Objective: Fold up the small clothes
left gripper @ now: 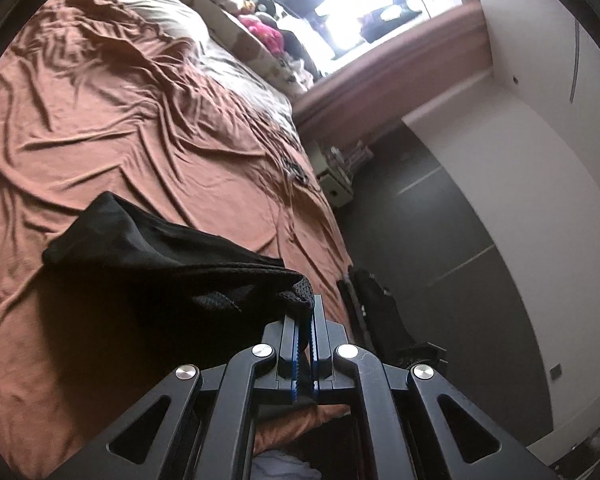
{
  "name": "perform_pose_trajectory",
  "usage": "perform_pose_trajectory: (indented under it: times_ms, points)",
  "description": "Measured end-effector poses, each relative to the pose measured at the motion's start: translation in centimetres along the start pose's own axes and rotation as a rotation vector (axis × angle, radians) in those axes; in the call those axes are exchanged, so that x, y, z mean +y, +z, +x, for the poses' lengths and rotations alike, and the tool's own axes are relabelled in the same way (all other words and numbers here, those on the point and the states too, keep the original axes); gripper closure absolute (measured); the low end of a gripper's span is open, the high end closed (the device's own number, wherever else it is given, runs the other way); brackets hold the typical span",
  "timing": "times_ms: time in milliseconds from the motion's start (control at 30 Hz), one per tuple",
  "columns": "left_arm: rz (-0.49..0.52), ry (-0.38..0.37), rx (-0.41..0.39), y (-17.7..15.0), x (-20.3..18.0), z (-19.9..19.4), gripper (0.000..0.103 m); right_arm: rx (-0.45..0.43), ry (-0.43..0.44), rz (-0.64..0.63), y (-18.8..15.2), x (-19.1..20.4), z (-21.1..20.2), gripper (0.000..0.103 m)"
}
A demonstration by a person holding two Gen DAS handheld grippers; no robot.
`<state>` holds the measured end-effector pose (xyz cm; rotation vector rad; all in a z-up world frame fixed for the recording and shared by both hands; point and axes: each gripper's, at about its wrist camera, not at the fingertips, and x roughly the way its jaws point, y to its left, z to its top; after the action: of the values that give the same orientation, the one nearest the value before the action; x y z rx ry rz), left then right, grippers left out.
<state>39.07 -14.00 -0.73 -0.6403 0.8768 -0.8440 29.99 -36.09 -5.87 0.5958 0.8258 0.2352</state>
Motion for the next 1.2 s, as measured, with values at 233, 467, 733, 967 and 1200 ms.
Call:
perform_pose_trajectory:
  times_ms: [233, 467, 733, 967, 1200]
  points:
    - [0.055, 0.014, 0.082, -0.5, -2.7, 4.9, 0.099, -0.049, -0.047, 0.016, -2.1, -2.1, -3.0, 0.052]
    - [0.099, 0.02, 0.194, -1.7, -4.6, 10.6, 0.099, -0.113, -0.072, 0.096, -4.8, -5.7, -6.4, 0.052]
    - [0.15, 0.037, 0.331, -4.7, -6.7, 17.5, 0.099, -0.135, -0.068, 0.179, -7.5, -9.5, -8.8, 0.052]
    - [0.168, 0.051, 0.425, -7.5, -7.1, 21.8, 0.099, -0.145, -0.077, 0.207, -8.4, -11.3, -10.2, 0.052]
    - [0.163, 0.063, 0.512, -9.9, -7.2, 24.6, 0.097, -0.145, -0.076, 0.216, -8.8, -12.0, -11.2, 0.052]
